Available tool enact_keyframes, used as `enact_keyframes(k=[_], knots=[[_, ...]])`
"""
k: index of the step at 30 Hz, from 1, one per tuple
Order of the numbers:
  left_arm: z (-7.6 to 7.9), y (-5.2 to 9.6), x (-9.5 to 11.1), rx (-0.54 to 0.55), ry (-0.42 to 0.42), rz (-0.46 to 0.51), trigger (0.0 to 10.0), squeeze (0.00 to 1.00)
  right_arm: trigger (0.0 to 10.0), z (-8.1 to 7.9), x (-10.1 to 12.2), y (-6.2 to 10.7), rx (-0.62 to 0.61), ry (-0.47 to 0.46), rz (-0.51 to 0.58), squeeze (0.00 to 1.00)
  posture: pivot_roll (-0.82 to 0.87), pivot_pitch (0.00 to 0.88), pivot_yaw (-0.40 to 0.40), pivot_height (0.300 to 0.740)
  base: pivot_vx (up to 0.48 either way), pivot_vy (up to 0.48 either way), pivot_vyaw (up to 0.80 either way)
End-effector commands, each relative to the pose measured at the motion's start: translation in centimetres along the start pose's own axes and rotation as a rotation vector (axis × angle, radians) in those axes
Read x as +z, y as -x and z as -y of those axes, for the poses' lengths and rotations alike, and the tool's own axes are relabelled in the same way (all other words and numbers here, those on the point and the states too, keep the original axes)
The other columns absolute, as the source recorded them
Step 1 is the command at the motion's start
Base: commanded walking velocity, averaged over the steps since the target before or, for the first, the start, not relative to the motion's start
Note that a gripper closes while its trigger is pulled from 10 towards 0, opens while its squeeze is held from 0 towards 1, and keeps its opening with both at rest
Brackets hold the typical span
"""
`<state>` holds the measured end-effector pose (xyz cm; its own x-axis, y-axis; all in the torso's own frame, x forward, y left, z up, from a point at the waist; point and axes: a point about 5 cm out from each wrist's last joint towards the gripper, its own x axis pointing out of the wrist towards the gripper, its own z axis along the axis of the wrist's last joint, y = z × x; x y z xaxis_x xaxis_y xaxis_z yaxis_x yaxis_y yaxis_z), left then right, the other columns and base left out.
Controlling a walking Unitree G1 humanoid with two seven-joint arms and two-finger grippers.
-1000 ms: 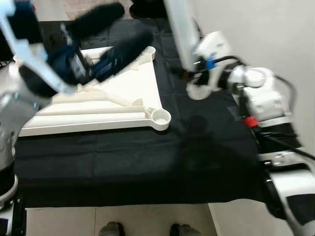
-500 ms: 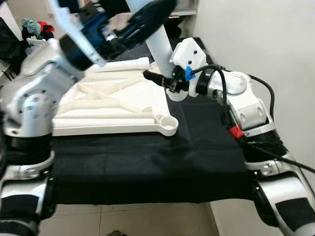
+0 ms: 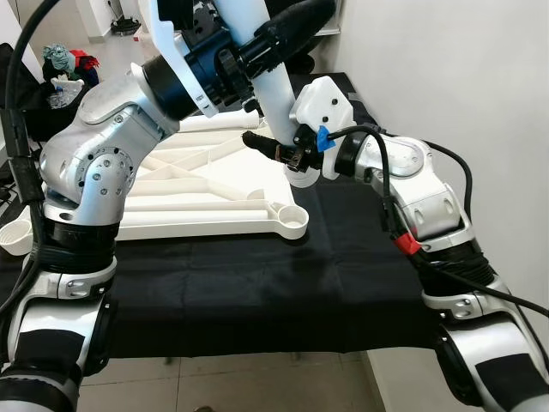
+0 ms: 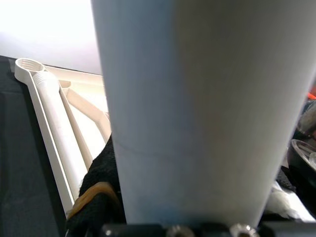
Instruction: Building children table
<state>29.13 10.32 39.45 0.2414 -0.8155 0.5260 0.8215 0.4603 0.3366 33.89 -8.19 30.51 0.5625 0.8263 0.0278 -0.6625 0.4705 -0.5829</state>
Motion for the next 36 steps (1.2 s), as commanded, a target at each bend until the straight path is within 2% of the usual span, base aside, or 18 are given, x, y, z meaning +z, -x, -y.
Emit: enact_keyframes(k=[1, 3, 4, 5, 6, 11, 12, 15, 17, 18, 19, 20, 21, 23, 28, 29, 30, 36], knots=[[-0.3, -0.2, 0.1, -0.019, -0.012, -0.024, 0.0, 0.00, 10.0, -0.3, 0.6, 0.0, 0.022, 0.005, 0.027, 0.00, 0.01, 0.038, 0.015, 0.740, 0.000, 0.000, 0.00], [-0.3, -0.2, 0.1, -0.029, -0.011, -0.026, 0.0, 0.00, 10.0, -0.2, 0.6, 0.1, 0.019, -0.008, 0.029, 0.00, 0.02, 0.039, 0.014, 0.740, 0.000, 0.000, 0.00], [-0.2, -0.2, 0.4, -0.069, -0.004, -0.032, 0.0, 0.00, 10.0, 0.0, 0.5, 0.3, 0.033, -0.030, 0.036, 0.81, 0.02, 0.039, 0.012, 0.740, 0.000, 0.000, 0.00], [-0.2, -0.2, 0.4, -0.069, -0.004, -0.032, 0.0, 0.00, 10.0, 0.0, 0.5, 0.3, 0.033, -0.030, 0.036, 0.81, 0.02, 0.039, 0.012, 0.740, 0.000, 0.000, 0.00], [-0.1, -0.2, 0.5, -0.086, 0.002, -0.034, 0.0, 0.00, 10.0, -0.1, 0.5, 0.4, 0.047, -0.052, 0.052, 1.00, 0.02, 0.041, 0.012, 0.740, 0.000, 0.000, 0.00], [0.1, -0.2, 0.8, -0.124, 0.024, -0.036, 0.0, 0.00, 10.0, -0.2, 0.7, 0.7, 0.094, -0.082, 0.094, 1.00, 0.02, 0.041, 0.013, 0.740, 0.000, 0.000, 0.00], [0.6, 0.0, 1.1, -0.206, 0.073, -0.048, 0.0, 0.00, 10.0, -0.8, 1.0, 1.3, 0.190, -0.086, 0.141, 1.00, 0.02, 0.047, 0.015, 0.740, 0.000, 0.000, 0.00], [0.8, 0.0, 1.3, -0.234, 0.091, -0.051, 0.0, 0.00, 10.0, -1.0, 1.1, 1.6, 0.227, -0.082, 0.155, 1.00, 0.02, 0.047, 0.015, 0.740, 0.000, 0.000, 0.00], [1.5, 0.2, 1.5, -0.305, 0.147, -0.051, 0.0, 0.00, 10.0, -1.4, 0.9, 1.9, 0.281, -0.081, 0.157, 1.00, 0.02, 0.048, 0.016, 0.740, 0.000, 0.000, 0.00], [2.5, 0.5, 1.8, -0.399, 0.206, -0.055, 0.0, 0.00, 10.0, -2.3, 0.6, 2.3, 0.372, -0.093, 0.143, 0.94, 0.02, 0.053, 0.015, 0.740, 0.000, 0.000, 0.00], [2.5, 0.5, 1.8, -0.399, 0.206, -0.055, 0.0, 0.00, 10.0, -2.3, 0.6, 2.3, 0.372, -0.093, 0.143, 0.94, 0.02, 0.053, 0.015, 0.740, 0.000, 0.000, 0.00], [3.5, 0.7, 2.0, -0.496, 0.262, -0.066, 0.0, 0.00, 10.0, -3.5, 0.1, 2.7, 0.482, -0.099, 0.118, 0.00, 0.02, 0.056, 0.011, 0.740, 0.000, 0.000, 0.00], [4.2, 0.8, 2.1, -0.571, 0.297, -0.080, 0.0, 0.00, 10.0, -4.6, -0.5, 3.0, 0.570, -0.107, 0.086, 0.00, 0.02, 0.058, 0.009, 0.740, 0.000, 0.000, 0.00], [4.6, 0.8, 2.1, -0.608, 0.312, -0.089, 0.0, 0.00, 10.0, -5.3, -0.9, 3.1, 0.619, -0.112, 0.065, 0.00, 0.02, 0.058, 0.009, 0.740, 0.000, 0.000, 0.00], [5.3, 0.2, 1.6, -0.681, 0.308, -0.135, 0.0, 0.00, 10.0, -6.2, -1.7, 1.9, 0.598, -0.178, 0.009, 0.00, 0.01, 0.061, 0.007, 0.740, 0.000, 0.000, 0.00], [5.9, -0.7, 1.6, -0.715, 0.303, -0.143, 0.0, 0.00, 5.7, -6.8, -1.9, 1.3, 0.569, -0.251, -0.010, 0.00, 0.01, 0.061, 0.010, 0.740, 0.000, 0.000, 0.00], [6.1, -1.1, 1.6, -0.729, 0.299, -0.147, 0.0, 0.00, 0.0, -7.0, -2.0, 1.2, 0.564, -0.287, -0.011, 0.00, 0.01, 0.061, 0.010, 0.740, 0.000, 0.000, 0.00], [7.1, -1.9, 1.4, -0.769, 0.290, -0.198, 0.0, 0.00, 0.0, -7.2, -2.2, 1.5, 0.525, -0.372, -0.030, 0.00, -0.01, 0.059, 0.012, 0.740, 0.000, 0.000, 0.00]])
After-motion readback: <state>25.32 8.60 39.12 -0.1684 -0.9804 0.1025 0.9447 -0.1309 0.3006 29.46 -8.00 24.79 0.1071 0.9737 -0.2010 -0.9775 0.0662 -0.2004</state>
